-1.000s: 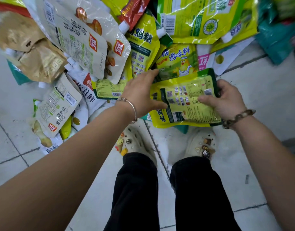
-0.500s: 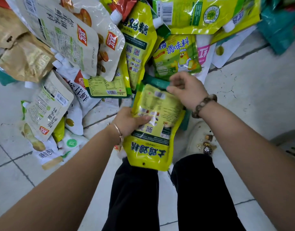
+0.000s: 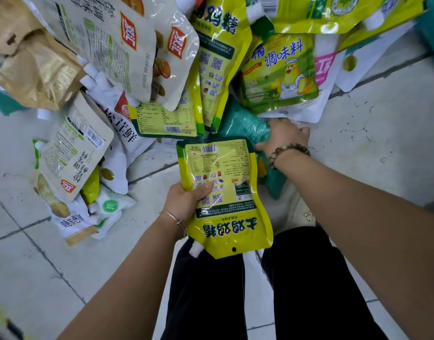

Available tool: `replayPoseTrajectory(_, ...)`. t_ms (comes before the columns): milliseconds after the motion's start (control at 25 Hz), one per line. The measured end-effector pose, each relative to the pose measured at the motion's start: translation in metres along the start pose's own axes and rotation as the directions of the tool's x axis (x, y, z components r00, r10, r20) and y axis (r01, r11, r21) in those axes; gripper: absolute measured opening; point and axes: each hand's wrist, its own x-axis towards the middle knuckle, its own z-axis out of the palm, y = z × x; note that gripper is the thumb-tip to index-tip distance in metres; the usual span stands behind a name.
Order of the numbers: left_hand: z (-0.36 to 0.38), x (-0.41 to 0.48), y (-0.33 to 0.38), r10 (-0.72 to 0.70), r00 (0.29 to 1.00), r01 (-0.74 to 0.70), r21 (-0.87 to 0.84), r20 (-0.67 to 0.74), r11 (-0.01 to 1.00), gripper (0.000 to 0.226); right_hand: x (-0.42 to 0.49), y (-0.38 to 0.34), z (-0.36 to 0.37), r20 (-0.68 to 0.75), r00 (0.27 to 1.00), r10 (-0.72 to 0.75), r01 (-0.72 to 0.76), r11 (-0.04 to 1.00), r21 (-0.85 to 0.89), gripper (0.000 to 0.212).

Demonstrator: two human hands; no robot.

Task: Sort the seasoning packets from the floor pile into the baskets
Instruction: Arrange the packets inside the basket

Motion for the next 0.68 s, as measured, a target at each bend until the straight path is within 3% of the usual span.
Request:
replayPoseTrajectory(160, -0.007, -0.016, 0.010, 0.008, 0.999, -0.009, 0.032, 0.050, 0.999, 0.007, -0.028, 0.008, -0.014, 0.008, 0.996, -0.091, 0.087, 0.976, 0.199, 0.026)
replayPoseTrajectory(280, -0.007, -0.046, 0.022, 0.007, 0.997, -0.015, 0.096, 0.078, 0.995, 0.007, -0.069, 0.027, -0.025, -0.012, 0.998, 0.061, -0.051, 0.915, 0.399, 0.028)
replayPoseTrajectory(320, -0.006, -0.056, 0.029, 0.019, 0.997, -0.027, 0.105, 0.081, 0.994, 0.007, -0.083, 0.036, -0.030, -0.011, 0.988, 0.153, -0.123, 0.830, 0.545, 0.029)
replayPoseTrajectory(400, 0.000, -0.077, 0.044, 0.073, 0.992, -0.085, 0.111, 0.102, 0.990, 0.007, -0.114, 0.054, -0.048, 0.041, 0.943, 0.330, -0.223, 0.537, 0.814, 0.025)
replayPoseTrajectory(480, 0.015, -0.105, 0.065, 0.115, 0.982, -0.135, 0.129, 0.150, 0.982, 0.009, -0.152, 0.073, -0.071, 0.083, 0.890, 0.448, -0.234, 0.295, 0.926, 0.018)
replayPoseTrajectory(600, 0.041, -0.145, 0.097, 0.182, 0.956, -0.222, 0.163, 0.229, 0.961, 0.021, -0.204, 0.099, -0.114, 0.084, 0.831, 0.550, -0.172, 0.110, 0.979, 0.006)
replayPoseTrajectory(680, 0.064, -0.172, 0.117, 0.208, 0.940, -0.274, 0.233, 0.272, 0.933, 0.019, -0.239, 0.119, -0.142, 0.063, 0.784, 0.617, -0.144, 0.082, 0.986, 0.008)
